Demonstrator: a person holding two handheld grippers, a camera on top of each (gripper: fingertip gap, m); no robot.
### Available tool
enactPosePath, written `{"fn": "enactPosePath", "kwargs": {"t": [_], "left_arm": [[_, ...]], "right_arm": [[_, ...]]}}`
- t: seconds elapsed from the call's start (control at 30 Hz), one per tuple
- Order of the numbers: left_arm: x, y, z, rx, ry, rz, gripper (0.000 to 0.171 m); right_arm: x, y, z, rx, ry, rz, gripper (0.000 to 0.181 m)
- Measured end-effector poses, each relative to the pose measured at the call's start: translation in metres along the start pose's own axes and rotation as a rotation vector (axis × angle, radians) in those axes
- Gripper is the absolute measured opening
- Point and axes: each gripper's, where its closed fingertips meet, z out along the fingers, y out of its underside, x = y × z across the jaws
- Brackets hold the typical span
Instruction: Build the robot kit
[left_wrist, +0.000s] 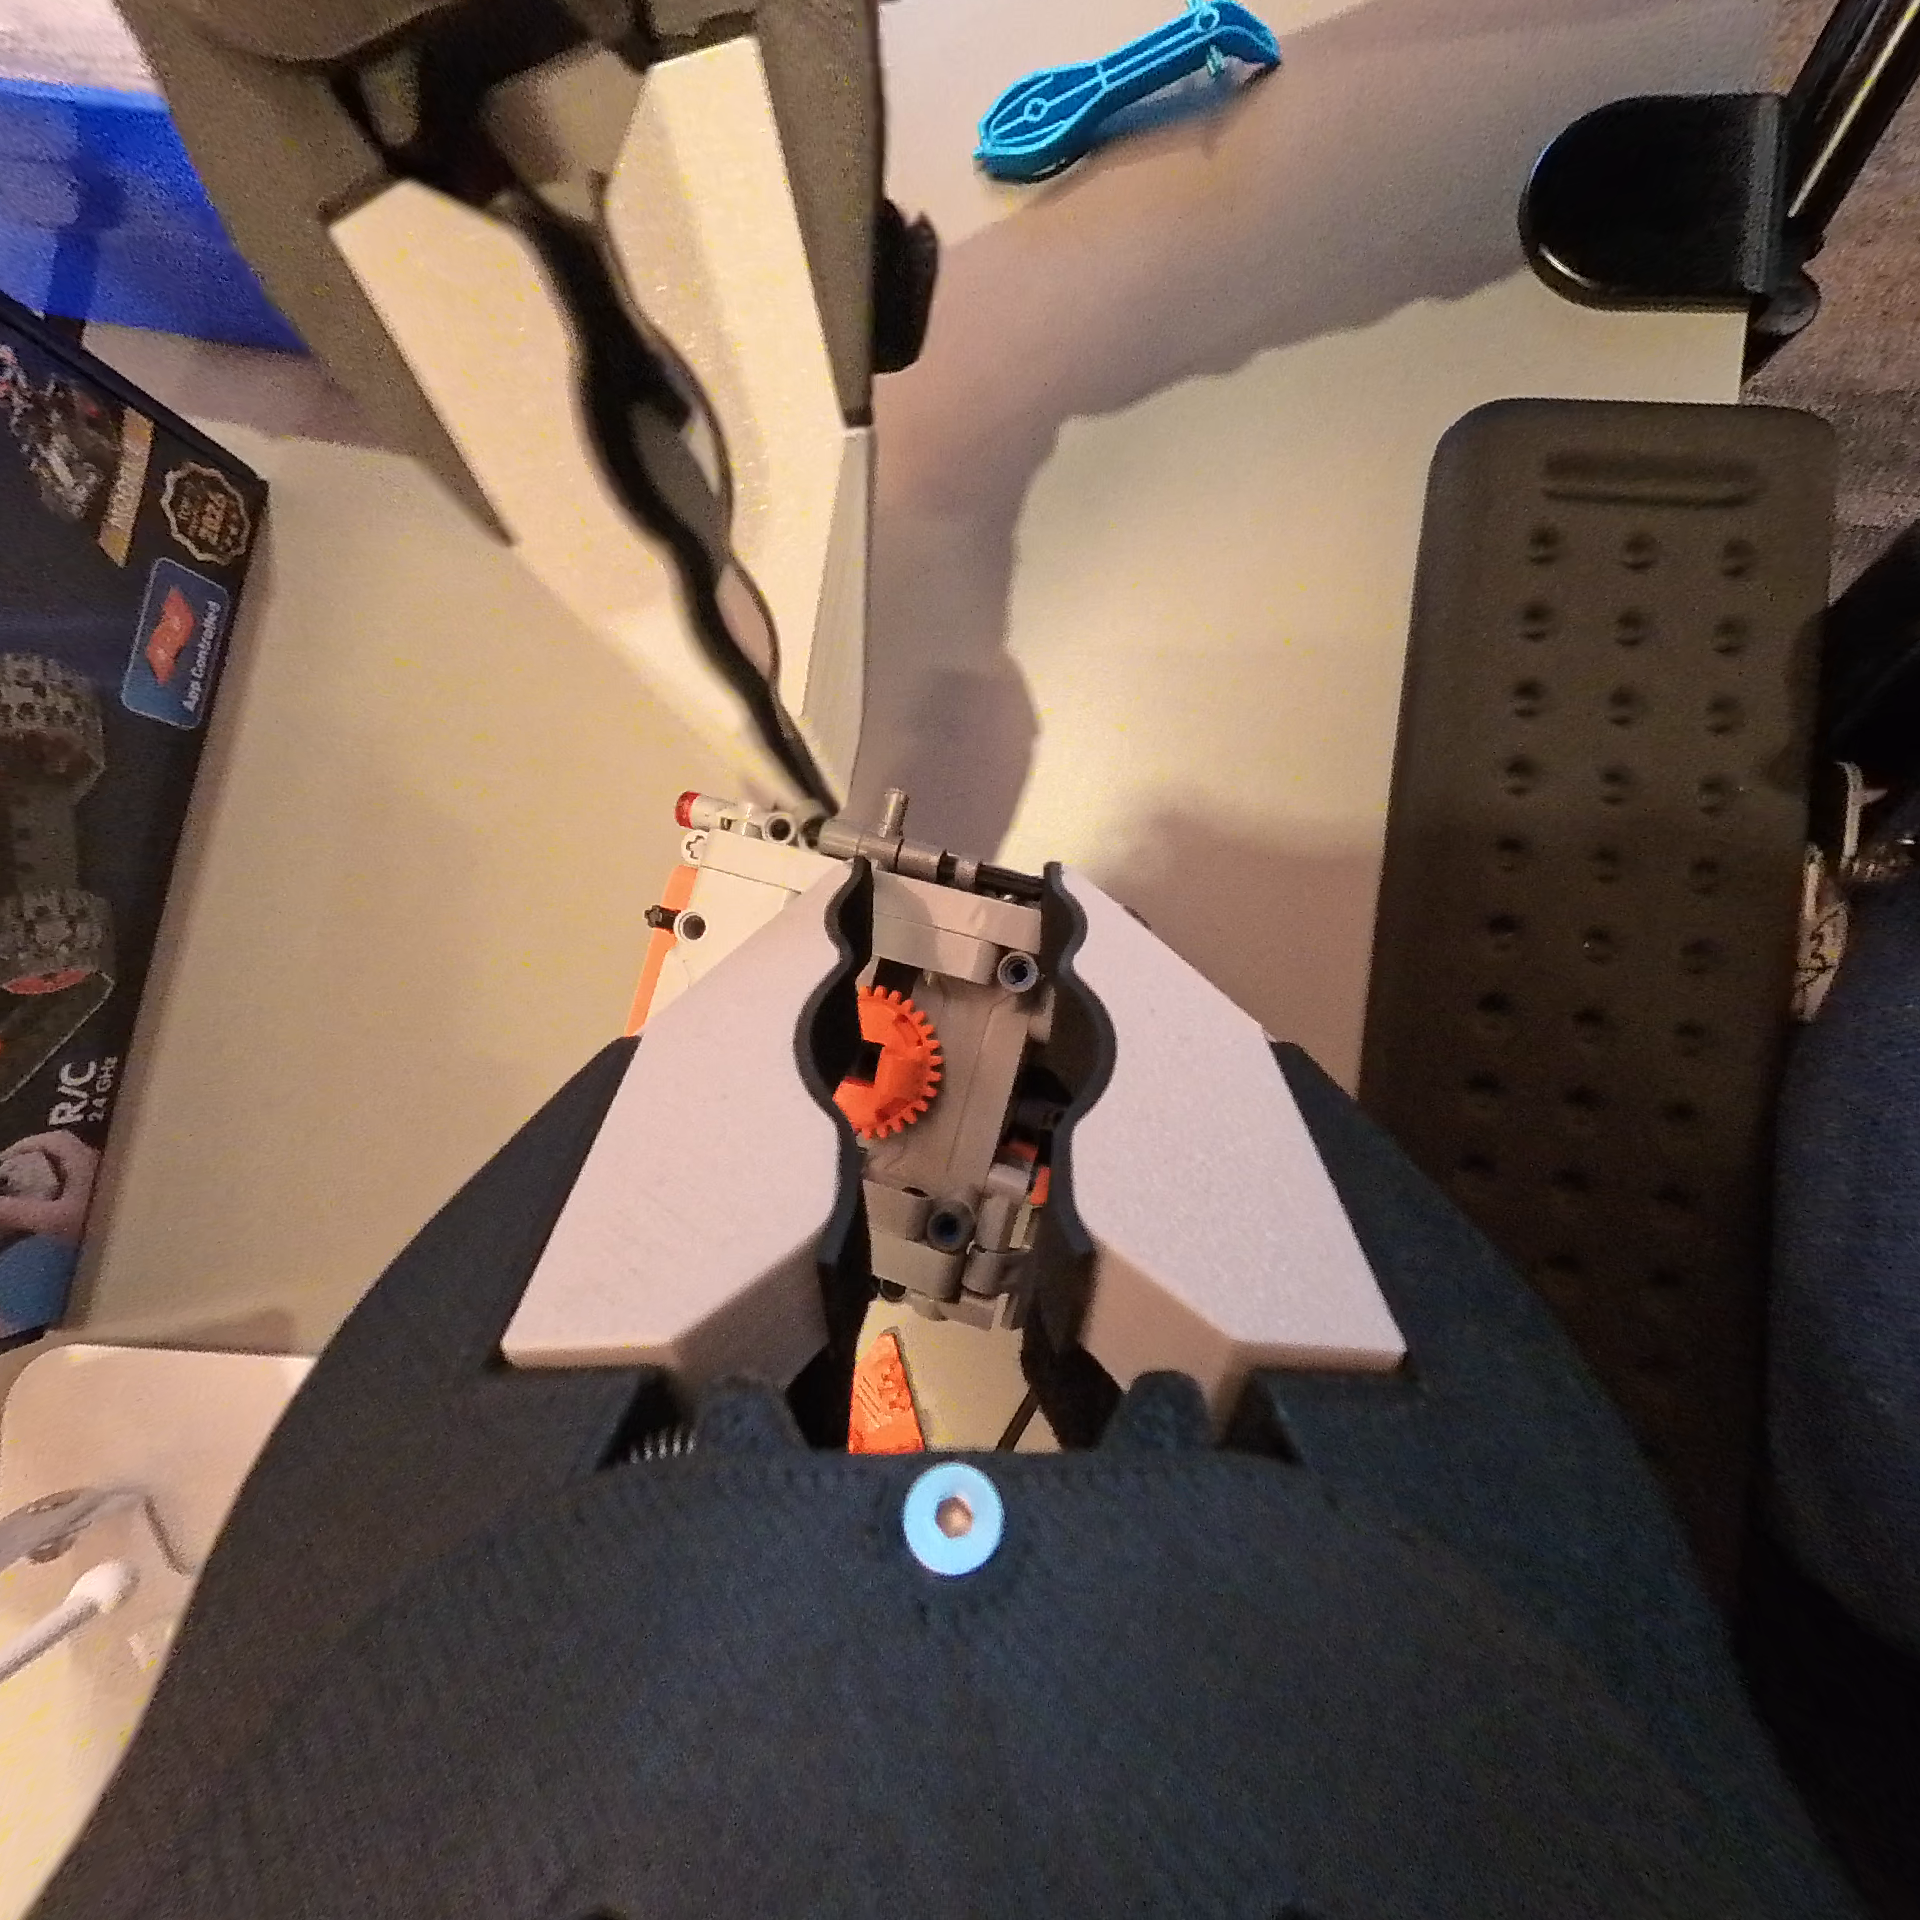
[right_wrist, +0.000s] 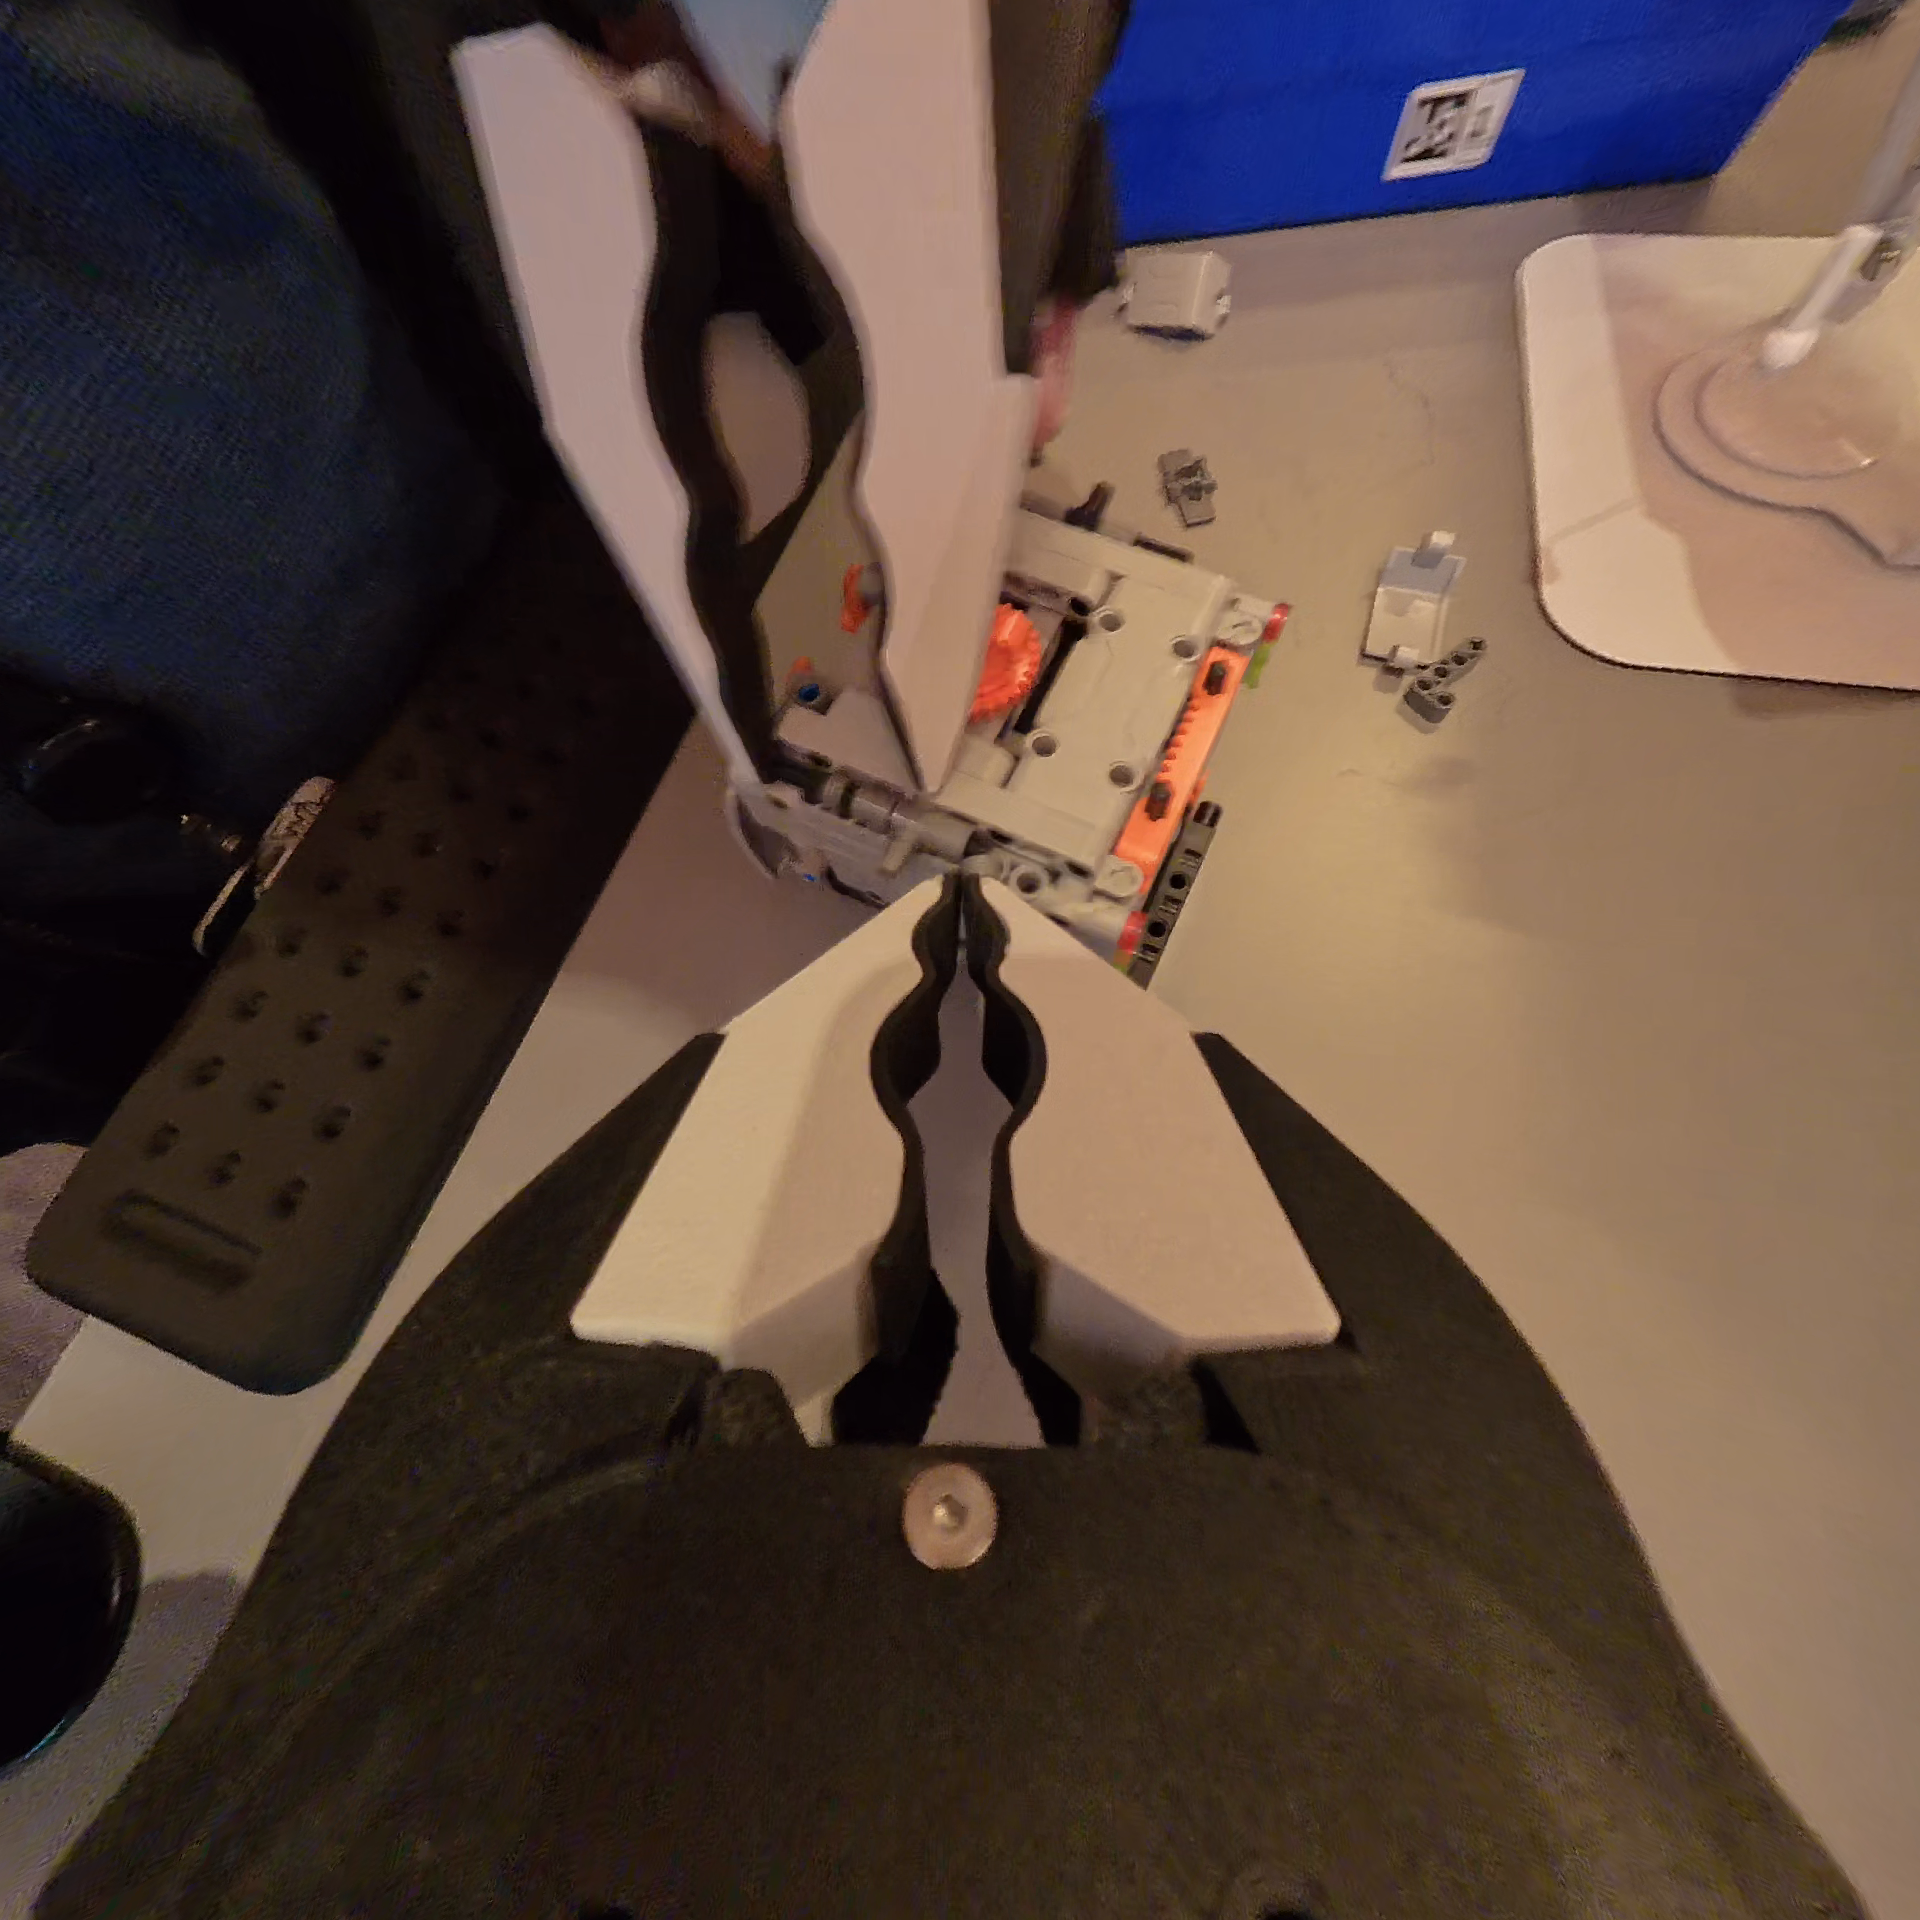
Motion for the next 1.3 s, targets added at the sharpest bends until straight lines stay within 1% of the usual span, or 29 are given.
{"fn": "enactPosePath", "kwargs": {"t": [0.07,0.1,0.17,0.33,0.53,0.63,0.73,0.77,0.83,0.9,1.03,1.1,1.17,1.23,1.3], "left_arm": [[-0.003,0.001,-0.001,-0.001,-0.006,-0.011,0.022],[0.001,0.001,-0.002,0.0,0.018,-0.007,0.014],[0.0,0.001,-0.001,-0.001,0.014,-0.001,0.013],[0.0,0.002,-0.002,0.021,0.023,-0.025,0.013],[0.0,0.002,-0.003,0.027,0.029,-0.025,0.011],[0.0,0.003,-0.004,0.031,0.034,-0.027,0.01],[0.001,0.004,-0.005,0.037,0.047,-0.039,0.009],[0.002,0.003,-0.005,0.042,0.058,-0.048,0.011],[0.003,0.004,-0.006,0.041,0.053,-0.048,0.014],[0.007,0.003,-0.006,0.049,0.064,-0.072,0.022],[0.01,0.002,-0.006,0.073,0.041,-0.113,0.03],[0.008,0.002,-0.006,0.078,0.003,-0.126,0.027],[0.008,0.004,-0.007,0.076,-0.003,-0.12,0.029],[0.007,0.007,-0.008,0.061,-0.011,-0.1,0.025],[0.006,0.01,-0.011,0.048,-0.006,-0.089,0.023]], "right_arm": [[-0.002,-0.005,0.001,0.007,0.024,-0.027,0.0],[-0.001,-0.006,0.002,-0.008,0.035,-0.021,0.0],[0.0,-0.004,0.001,-0.02,0.038,-0.002,0.0],[0.001,0.002,0.005,0.008,0.028,0.04,0.0],[0.006,-0.002,0.002,0.058,0.033,0.086,0.0],[0.009,0.007,-0.011,0.056,0.065,0.152,0.0],[0.011,0.013,-0.031,0.055,0.134,0.238,0.002],[0.012,0.018,-0.036,0.037,0.164,0.279,0.003],[0.009,0.041,-0.041,-0.073,0.249,0.353,0.009],[-0.001,0.063,-0.045,-0.149,0.334,0.425,0.011],[-0.023,0.102,-0.049,-0.184,0.469,0.594,0.014],[-0.03,0.12,-0.052,-0.198,0.529,0.64,0.016],[-0.035,0.123,-0.043,-0.164,0.515,0.64,0.019],[-0.032,0.121,-0.03,-0.14,0.514,0.607,0.018],[-0.028,0.121,-0.018,-0.163,0.527,0.561,0.02]]}}
